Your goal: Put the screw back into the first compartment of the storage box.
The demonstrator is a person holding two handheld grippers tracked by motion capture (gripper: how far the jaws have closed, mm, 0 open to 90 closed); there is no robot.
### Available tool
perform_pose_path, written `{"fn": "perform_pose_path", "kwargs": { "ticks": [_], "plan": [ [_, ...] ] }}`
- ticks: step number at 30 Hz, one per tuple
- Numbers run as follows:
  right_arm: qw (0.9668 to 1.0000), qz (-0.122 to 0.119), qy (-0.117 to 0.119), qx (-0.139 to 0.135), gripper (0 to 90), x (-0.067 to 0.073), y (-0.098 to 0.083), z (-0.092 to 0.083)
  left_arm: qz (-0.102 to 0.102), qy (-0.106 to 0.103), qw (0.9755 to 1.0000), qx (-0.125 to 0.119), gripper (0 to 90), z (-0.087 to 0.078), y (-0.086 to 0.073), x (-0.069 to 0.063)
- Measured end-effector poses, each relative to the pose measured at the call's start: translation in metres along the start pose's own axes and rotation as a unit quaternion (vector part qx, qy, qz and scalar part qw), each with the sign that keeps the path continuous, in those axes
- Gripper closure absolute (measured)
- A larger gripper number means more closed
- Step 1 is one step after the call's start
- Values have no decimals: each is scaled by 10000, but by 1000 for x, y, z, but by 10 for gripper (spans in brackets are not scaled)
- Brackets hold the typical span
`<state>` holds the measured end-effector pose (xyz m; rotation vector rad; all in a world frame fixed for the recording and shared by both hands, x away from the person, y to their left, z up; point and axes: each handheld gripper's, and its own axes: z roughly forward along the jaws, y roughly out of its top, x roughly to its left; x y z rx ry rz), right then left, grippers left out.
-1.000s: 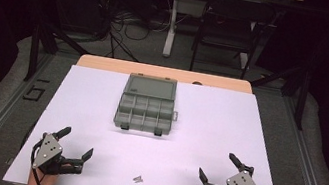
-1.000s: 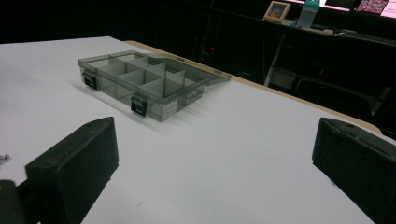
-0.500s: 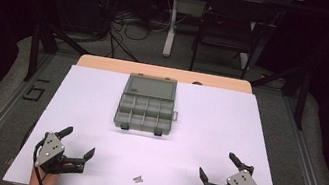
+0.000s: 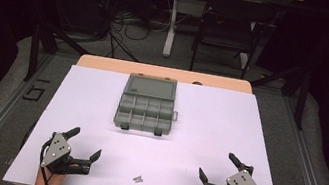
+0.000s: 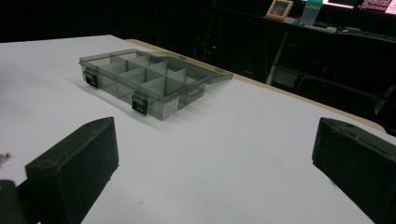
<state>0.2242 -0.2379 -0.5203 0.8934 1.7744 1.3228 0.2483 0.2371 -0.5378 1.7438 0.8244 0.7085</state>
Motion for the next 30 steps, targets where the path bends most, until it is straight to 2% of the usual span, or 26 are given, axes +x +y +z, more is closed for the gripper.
{"fn": "perform_pose_path", "kwargs": {
  "ticks": [12, 20, 23, 27, 30],
  "plan": [
    [10000, 13, 32, 55, 0, 0, 0, 0, -59, -261, 9996, 11, 1, 16, 5, -14],
    [10000, 26, 24, 57, 0, -1, 0, 0, -67, -531, 9986, 19, 1, 29, 9, -28],
    [10000, 2, 29, 55, 0, -1, 0, 0, -85, -571, 9983, 2, 1, 32, 11, -30],
    [10000, 3, 29, 57, 0, -1, 0, 0, -88, -642, 9979, 21, 1, 36, 13, -36],
    [10000, -2, 30, 60, 0, -1, 0, 1, -33, -739, 9972, 125, 1, 42, 14, -42]
  ]
}}
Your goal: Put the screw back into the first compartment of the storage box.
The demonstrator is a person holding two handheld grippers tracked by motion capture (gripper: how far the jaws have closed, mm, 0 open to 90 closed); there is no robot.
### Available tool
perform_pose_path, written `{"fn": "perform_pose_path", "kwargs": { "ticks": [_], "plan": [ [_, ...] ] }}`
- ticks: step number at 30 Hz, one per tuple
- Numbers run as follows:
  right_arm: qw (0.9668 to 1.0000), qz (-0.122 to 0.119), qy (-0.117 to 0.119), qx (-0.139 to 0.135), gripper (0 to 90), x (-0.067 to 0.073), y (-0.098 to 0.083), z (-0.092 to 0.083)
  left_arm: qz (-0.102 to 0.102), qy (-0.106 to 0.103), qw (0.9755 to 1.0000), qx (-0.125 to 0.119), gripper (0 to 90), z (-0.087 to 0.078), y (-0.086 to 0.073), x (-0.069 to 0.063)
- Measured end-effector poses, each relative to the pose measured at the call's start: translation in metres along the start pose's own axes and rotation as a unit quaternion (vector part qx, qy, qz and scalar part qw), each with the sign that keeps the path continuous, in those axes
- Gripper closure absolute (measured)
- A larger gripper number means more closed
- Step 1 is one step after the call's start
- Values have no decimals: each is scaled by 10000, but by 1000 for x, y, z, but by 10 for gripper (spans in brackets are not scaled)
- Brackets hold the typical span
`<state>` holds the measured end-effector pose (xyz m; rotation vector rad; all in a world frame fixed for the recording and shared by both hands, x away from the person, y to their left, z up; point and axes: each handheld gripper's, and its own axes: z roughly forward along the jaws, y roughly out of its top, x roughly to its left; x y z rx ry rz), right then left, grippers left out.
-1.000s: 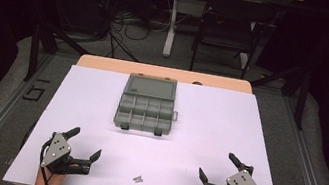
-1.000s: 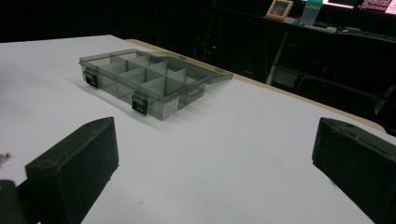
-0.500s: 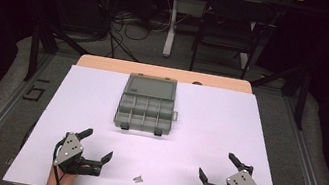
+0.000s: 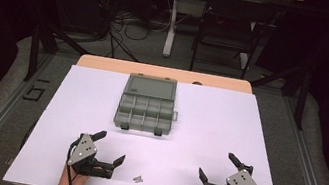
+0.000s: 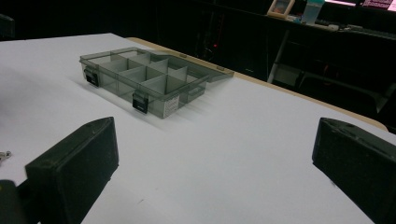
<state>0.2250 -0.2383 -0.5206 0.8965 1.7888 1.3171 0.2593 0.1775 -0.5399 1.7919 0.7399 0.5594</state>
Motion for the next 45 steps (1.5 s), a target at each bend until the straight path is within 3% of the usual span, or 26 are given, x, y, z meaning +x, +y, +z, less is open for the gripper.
{"fn": "perform_pose_path", "kwargs": {
  "ticks": [11, 12, 15, 17, 18, 19, 20, 22, 23, 24, 25, 26, 27, 28, 29, 30, 31, 34, 36, 37, 38, 39, 40, 41, 42, 45],
  "plan": [
    [10000, 9, 16, -38, 0, 0, -1, 1, 59, -300, 9981, 541, 3, 15, 5, -7],
    [10000, 7, 20, -35, 0, 0, -1, 1, 88, -357, 9969, 696, 3, 17, 7, -7],
    [10000, 1, 32, 12, 0, 0, 0, 1, 122, -433, 9957, 810, 3, 19, 9, -8],
    [10000, 1, 26, 28, 0, -1, 0, 1, 151, -555, 9931, 1024, 5, 24, 14, -9],
    [10000, 1, 38, 35, 0, -1, 0, 1, 151, -555, 9931, 1024, 6, 24, 14, -9],
    [10000, -3, 28, 29, 0, -1, 0, 1, 186, -653, 9910, 1155, 11, 27, 16, -10],
    [10000, 4, 52, 44, 0, -1, 0, 1, 186, -653, 9910, 1155, 14, 27, 16, -10],
    [10000, 1, 56, 46, 0, -1, -1, 1, 284, -793, 9855, 1471, 24, 33, 20, -13],
    [10000, 2, 55, 48, 0, -1, -1, 1, 284, -793, 9855, 1471, 27, 33, 20, -13],
    [10000, 4, 23, 52, 0, 0, -1, 1, 318, -881, 9827, 1601, 30, 35, 21, -15],
    [10000, 15, 5, 47, 0, 0, -1, 1, 410, -965, 9774, 1836, 32, 39, 23, -17],
    [10000, 15, 19, 70, 0, 0, -1, 1, 410, -965, 9774, 1836, 31, 39, 23, -17],
    [10000, 19, 17, 67, 0, 0, -1, 1, 419, -1025, 9729, 2031, 31, 44, 25, -21],
    [10000, 16, 14, 66, 0, -1, -1, 1, 419, -1025, 9729, 2031, 30, 44, 25, -21],
    [10000, 16, 14, 66, 0, -1, -1, 1, 409, -1078, 9704, 2121, 30, 46, 27, -22],
    [10000, 17, 16, 77, 0, 0, -1, 1, 421, -1106, 9661, 2296, 28, 50, 30, -24],
    [10000, 15, 37, 88, 0, -1, -1, 1, 421, -1106, 9661, 2296, 28, 50, 30, -24],
    [10000, 8, 37, 88, 0, -1, -1, 1, 486, -1101, 9595, 2546, 30, 55, 37, -25],
    [9999, -18, 32, 97, 0, -1, -1, 1, 536, -1134, 9536, 2737, 34, 57, 42, -25],
    [10000, -15, 28, 94, 0, 0, -1, 2, 516, -1166, 9490, 2884, 29, 60, 46, -26],
    [9999, -22, 25, 102, 0, 0, -1, 2, 516, -1166, 9490, 2884, 21, 60, 46, -26],
    [10000, -18, 34, 88, 0, 0, -1, 2, 552, -1157, 9465, 2961, 19, 60, 48, -26],
    [10000, -13, 33, 93, 0, 0, -1, 2, 596, -1184, 9409, 3118, 13, 63, 52, -27],
    [10000, -13, 33, 93, 0, 0, -1, 2, 596, -1184, 9409, 3118, 13, 63, 52, -27],
    [9999, -9, 37, 106, 0, 0, -1, 2, 662, -1190, 9335, 3317, 14, 66, 54, -29],
    [9999, -19, 24, 127, 0, 0, -1, 2, 698, -1210, 9245, 3548, 47, 70, 56, -31]
  ]
}}
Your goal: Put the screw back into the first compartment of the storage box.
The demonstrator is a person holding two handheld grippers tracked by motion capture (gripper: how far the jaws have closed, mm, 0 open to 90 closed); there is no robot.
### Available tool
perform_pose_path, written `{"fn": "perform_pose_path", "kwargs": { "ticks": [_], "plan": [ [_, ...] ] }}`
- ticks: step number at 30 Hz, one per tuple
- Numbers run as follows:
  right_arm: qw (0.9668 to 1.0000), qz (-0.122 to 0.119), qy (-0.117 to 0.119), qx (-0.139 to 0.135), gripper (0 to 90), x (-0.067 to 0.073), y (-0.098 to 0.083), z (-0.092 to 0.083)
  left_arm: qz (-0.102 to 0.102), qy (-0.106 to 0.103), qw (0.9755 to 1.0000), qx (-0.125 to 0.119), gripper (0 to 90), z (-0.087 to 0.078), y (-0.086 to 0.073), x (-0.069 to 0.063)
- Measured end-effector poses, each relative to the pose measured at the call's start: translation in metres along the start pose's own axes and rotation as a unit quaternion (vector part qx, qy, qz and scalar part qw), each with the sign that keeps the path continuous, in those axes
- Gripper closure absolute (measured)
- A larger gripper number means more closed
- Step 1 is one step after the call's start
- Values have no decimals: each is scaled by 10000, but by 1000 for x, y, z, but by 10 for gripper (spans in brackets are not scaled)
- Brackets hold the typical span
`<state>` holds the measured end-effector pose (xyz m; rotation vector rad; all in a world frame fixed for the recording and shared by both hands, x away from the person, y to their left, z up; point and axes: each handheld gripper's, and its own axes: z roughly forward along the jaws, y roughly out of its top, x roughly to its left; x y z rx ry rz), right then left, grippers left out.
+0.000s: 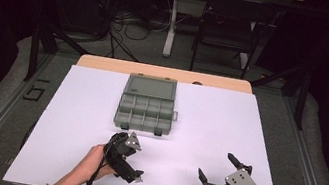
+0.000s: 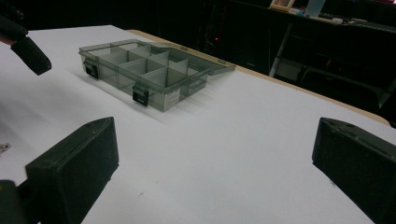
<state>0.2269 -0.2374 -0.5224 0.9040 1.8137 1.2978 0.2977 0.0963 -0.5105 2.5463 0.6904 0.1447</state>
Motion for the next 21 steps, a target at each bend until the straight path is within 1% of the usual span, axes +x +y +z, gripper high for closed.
{"fn": "perform_pose_path", "kwargs": {
  "ticks": [1, 2, 3, 4, 5, 6, 9, 11, 13, 18, 19, 21],
  "plan": [
    [10000, -3, -4, 4, 0, 0, 0, 0, 0, 0, 10000, 0, 70, 0, 0, 0],
    [10000, -3, -4, 4, 0, 0, 0, 0, 26, -20, 9999, 101, 70, 1, 1, 0],
    [10000, -2, 2, 13, 0, 0, 0, 0, 4, -71, 9998, 187, 100, 3, 2, 0],
    [10000, -3, 0, 14, 0, 0, 0, 0, 26, -78, 9996, 255, 120, 4, 3, 0],
    [10000, -5, 1, 18, 0, 0, 0, 0, 20, -149, 9992, 376, 142, 7, 4, -1],
    [10000, -5, -1, 18, 0, 0, 0, 0, 20, -149, 9992, 376, 150, 7, 4, -1],
    [10000, -17, -14, 22, 0, 0, 0, 0, 47, -188, 9978, 628, 177, 12, 7, -3],
    [10000, -30, -9, 34, 0, 0, 0, 1, 82, -195, 9973, 707, 214, 14, 8, -4],
    [10000, -36, -10, 37, 0, 0, 0, 0, 87, -191, 9970, 741, 252, 15, 9, -4],
    [10000, -36, -6, 21, 0, 0, 0, 1, 111, -281, 9960, 842, 352, 20, 11, -5],
    [10000, -36, -8, 22, 0, 0, 0, 1, 117, -253, 9960, 854, 370, 20, 11, -6],
    [10000, -36, -11, 44, 0, 0, 0, 0, 152, -275, 9955, 892, 411, 21, 11, -6]
  ]
}}
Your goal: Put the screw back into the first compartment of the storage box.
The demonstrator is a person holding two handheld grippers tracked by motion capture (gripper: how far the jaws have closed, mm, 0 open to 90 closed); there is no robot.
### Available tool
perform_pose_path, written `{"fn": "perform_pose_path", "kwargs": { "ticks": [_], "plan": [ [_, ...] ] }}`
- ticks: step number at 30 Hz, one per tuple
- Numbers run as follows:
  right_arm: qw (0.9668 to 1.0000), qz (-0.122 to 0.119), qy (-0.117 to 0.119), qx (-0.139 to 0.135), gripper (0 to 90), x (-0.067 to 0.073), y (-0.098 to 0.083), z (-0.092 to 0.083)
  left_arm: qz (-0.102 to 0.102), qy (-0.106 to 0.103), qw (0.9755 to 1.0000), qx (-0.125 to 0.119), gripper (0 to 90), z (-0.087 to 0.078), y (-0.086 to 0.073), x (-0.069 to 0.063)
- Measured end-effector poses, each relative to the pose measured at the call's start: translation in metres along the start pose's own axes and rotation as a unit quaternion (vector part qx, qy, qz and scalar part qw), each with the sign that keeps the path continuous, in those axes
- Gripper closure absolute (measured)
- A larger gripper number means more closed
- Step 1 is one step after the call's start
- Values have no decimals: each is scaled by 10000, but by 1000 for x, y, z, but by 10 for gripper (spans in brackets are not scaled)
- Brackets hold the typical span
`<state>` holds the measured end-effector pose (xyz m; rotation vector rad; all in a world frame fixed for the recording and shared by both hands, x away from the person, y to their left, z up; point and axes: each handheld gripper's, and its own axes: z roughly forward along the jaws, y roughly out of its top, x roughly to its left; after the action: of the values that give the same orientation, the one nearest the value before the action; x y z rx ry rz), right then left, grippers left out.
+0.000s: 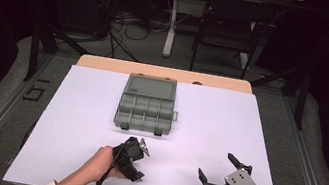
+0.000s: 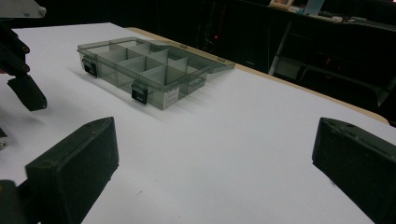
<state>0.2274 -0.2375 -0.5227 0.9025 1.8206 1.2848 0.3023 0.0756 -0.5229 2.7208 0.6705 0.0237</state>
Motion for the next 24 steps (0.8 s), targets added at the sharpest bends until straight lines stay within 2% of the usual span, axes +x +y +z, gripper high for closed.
{"fn": "perform_pose_path", "kwargs": {
  "ticks": [11, 17, 21, 22, 24],
  "plan": [
    [10000, 0, -6, -6, 0, 0, 0, 0, 70, -113, 9999, 59, 559, 7, 0, -3],
    [10000, 8, -41, -9, 0, 0, 0, 0, 73, 37, 9999, 63, 620, 7, 0, -4],
    [10000, -5, -47, 3, 0, 0, 0, 1, 140, 72, 9998, 90, 712, 6, -1, -4],
    [10000, -5, -47, 3, 0, 0, 0, 1, 129, 47, 9999, 84, 712, 6, -2, -4],
    [10000, 0, -50, 4, 0, 0, 0, 1, 150, 23, 9999, 77, 809, 5, -4, -3]
  ]
}}
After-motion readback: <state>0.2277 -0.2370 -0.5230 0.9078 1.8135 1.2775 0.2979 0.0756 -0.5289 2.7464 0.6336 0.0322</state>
